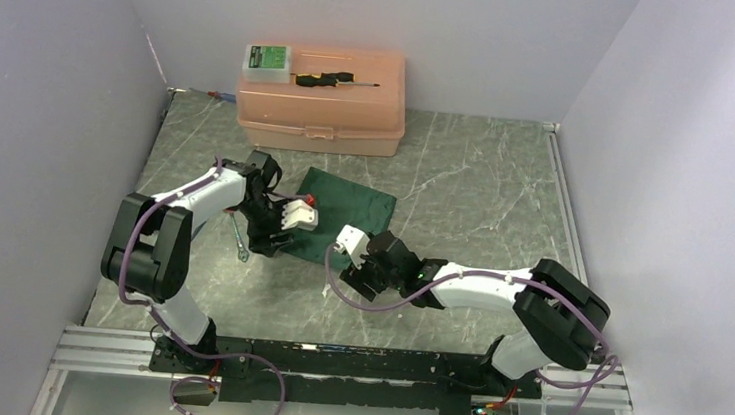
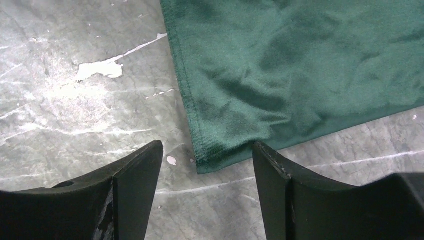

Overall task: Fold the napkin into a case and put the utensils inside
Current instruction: Pick up the lower triangle-folded napkin from the center of the board.

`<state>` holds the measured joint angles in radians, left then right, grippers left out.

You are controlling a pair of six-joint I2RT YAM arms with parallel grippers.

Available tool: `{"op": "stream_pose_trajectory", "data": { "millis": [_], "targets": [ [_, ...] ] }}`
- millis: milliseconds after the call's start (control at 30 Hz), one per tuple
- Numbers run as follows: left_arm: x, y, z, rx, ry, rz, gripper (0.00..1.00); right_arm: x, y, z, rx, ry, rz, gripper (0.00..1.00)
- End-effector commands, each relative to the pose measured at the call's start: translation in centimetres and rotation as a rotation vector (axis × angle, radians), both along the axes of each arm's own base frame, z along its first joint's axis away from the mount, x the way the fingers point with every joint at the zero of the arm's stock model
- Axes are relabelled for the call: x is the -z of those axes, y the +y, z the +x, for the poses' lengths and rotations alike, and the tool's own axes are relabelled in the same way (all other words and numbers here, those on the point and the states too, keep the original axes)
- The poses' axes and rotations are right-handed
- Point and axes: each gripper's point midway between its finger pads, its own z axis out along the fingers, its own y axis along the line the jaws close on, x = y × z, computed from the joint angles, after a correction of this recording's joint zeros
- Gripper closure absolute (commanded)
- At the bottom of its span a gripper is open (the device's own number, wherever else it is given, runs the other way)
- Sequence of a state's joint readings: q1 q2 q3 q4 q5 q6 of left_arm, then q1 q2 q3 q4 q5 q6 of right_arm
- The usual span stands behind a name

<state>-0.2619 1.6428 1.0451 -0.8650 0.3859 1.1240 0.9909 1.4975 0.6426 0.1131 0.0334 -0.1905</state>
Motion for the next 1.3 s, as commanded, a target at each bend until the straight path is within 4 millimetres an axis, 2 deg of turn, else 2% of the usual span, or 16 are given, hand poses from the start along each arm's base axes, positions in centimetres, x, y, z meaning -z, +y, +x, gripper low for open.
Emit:
{"op": "stream_pose_trajectory", "data": {
  "millis": [0,133,200,333,533,733,867,933,1000,1100,1267],
  "targets": [
    [-0.2,-0.8,0.8,0.054,-0.068,-0.057,0.35,-3.5,2.0,2.1,0.032,-0.093,0.088,0.31],
    [-0.2,-1.2,0.9,0.072,-0.083,-0.081,0.38,-4.6,2.3,2.3,0.012,-0.124,0.101,0.32],
    [0.0,-1.3,1.3,0.07,-0.082,-0.084,0.39,-4.5,2.7,2.3,-0.011,-0.122,0.095,0.32],
    [0.6,-1.3,1.6,0.066,-0.073,-0.075,0.44,-3.4,3.2,2.2,-0.042,-0.097,0.061,0.32],
    [1.5,-0.9,1.3,0.091,-0.068,-0.055,0.48,-1.1,2.9,1.4,-0.028,0.0,0.013,0.32],
    [1.7,-1.0,1.6,0.086,-0.061,-0.055,0.53,0.3,1.0,1.1,0.082,0.05,-0.014,0.32],
    [2.2,-0.9,1.7,0.084,-0.053,-0.05,0.59,1.1,0.4,1.2,0.118,0.077,-0.022,0.32],
    [2.3,-0.9,1.7,0.081,-0.053,-0.049,0.65,1.2,0.3,1.3,0.115,0.079,-0.022,0.35],
    [2.5,-0.9,1.7,0.079,-0.059,-0.048,0.7,1.3,0.4,1.5,0.111,0.068,-0.023,0.42],
    [2.3,-0.9,1.8,0.08,-0.068,-0.051,0.76,1.3,0.2,2.2,0.116,0.038,-0.04,0.58],
    [1.7,-1.2,2.2,0.07,-0.072,-0.062,0.8,1.3,0.3,2.5,0.105,0.017,-0.05,0.61]
  ]
}}
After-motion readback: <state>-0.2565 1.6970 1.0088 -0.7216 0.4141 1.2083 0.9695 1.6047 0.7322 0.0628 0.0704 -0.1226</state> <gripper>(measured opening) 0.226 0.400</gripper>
